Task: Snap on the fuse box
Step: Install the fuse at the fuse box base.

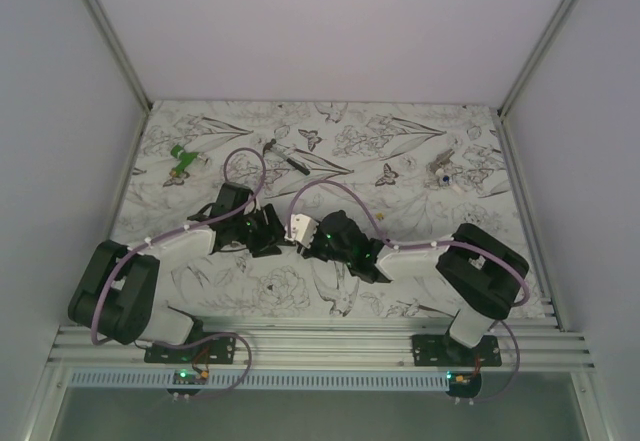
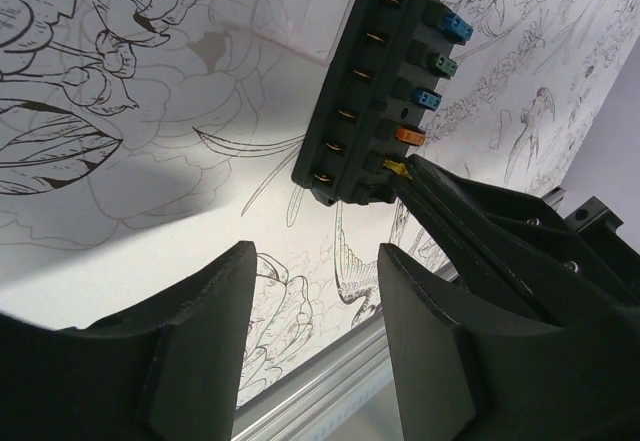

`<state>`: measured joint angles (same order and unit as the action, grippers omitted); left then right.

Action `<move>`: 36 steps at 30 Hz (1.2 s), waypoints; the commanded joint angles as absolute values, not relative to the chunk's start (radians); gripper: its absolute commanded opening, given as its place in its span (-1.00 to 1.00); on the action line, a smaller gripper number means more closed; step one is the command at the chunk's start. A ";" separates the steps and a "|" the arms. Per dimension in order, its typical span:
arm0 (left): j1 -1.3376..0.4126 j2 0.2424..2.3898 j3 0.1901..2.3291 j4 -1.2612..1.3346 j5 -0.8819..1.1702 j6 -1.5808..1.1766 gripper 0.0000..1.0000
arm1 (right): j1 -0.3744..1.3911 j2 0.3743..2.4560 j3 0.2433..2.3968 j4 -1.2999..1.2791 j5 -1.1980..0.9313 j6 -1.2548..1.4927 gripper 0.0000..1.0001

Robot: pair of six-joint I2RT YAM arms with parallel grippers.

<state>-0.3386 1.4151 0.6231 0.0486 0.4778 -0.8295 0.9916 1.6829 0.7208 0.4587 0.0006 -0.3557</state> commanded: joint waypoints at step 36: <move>-0.365 1.443 0.622 0.029 0.459 -0.847 -0.06 | 0.980 1.663 0.786 0.350 -0.080 -0.244 -0.39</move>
<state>-0.3592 1.4418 0.6231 0.0494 0.4686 -0.8413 0.9848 1.7023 0.7555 0.3870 -0.0467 -0.2741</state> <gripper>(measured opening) 0.474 0.278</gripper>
